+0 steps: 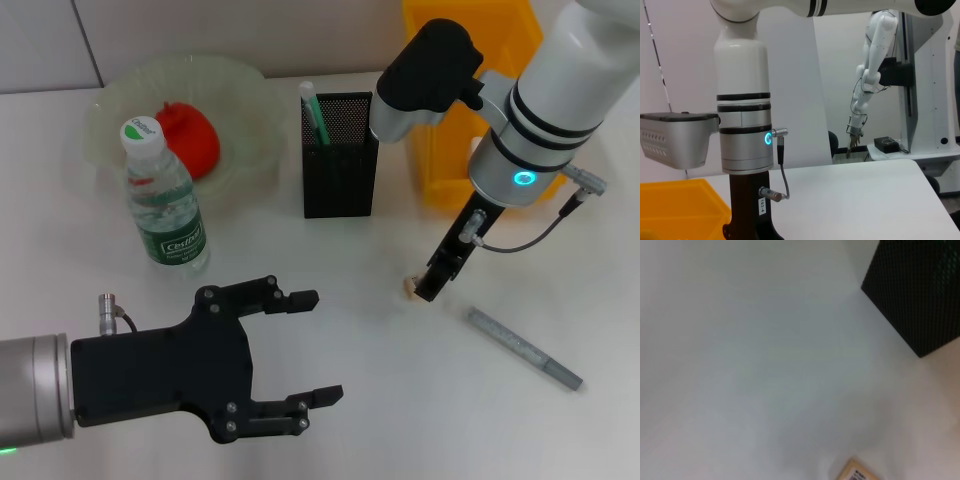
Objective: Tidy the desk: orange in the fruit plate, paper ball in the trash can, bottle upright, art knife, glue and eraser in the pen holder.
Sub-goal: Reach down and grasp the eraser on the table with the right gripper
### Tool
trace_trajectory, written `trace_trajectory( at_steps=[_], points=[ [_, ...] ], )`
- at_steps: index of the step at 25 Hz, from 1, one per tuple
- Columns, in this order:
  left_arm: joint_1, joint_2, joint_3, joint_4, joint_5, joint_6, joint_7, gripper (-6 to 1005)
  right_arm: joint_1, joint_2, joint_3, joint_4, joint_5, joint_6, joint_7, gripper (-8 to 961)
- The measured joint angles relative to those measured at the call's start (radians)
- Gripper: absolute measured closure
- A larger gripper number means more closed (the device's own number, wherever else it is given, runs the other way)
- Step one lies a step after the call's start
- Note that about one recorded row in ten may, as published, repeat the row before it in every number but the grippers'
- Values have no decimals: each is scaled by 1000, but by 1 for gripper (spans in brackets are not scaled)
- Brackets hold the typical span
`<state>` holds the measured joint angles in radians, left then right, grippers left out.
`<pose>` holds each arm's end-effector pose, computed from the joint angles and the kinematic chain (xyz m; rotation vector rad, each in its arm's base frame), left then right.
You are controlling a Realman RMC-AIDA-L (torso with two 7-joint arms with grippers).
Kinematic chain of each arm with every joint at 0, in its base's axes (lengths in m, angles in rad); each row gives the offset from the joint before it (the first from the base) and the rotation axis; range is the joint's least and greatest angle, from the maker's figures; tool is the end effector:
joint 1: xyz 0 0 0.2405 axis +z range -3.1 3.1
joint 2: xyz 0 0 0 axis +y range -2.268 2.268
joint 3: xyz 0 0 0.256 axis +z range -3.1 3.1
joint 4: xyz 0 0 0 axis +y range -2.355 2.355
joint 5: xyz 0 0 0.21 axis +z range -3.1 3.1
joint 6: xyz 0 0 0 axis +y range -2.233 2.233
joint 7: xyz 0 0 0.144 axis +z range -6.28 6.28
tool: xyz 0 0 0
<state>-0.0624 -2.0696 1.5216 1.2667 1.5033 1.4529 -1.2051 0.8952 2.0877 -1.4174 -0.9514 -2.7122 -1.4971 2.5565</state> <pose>-0.1989 0.2390 -0.0257 -2.8617 0.1061 -0.7740 0.1661 0.3859 -0.0394 -2.6101 0.8374 -0.8032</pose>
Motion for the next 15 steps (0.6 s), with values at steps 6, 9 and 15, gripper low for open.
trace_trajectory(
  at_steps=[6,9,15],
  points=[
    [-1,1,0,-1,0,0,0,213,21,0,1,43,21,22,7,265],
    [-1,0,0,-1,0,0,0,213,29,0,0,58,21,28,7,269],
    [-1,0,-3,-1,0,0,0,213,48,0,0,92,21,42,8,276]
  ],
)
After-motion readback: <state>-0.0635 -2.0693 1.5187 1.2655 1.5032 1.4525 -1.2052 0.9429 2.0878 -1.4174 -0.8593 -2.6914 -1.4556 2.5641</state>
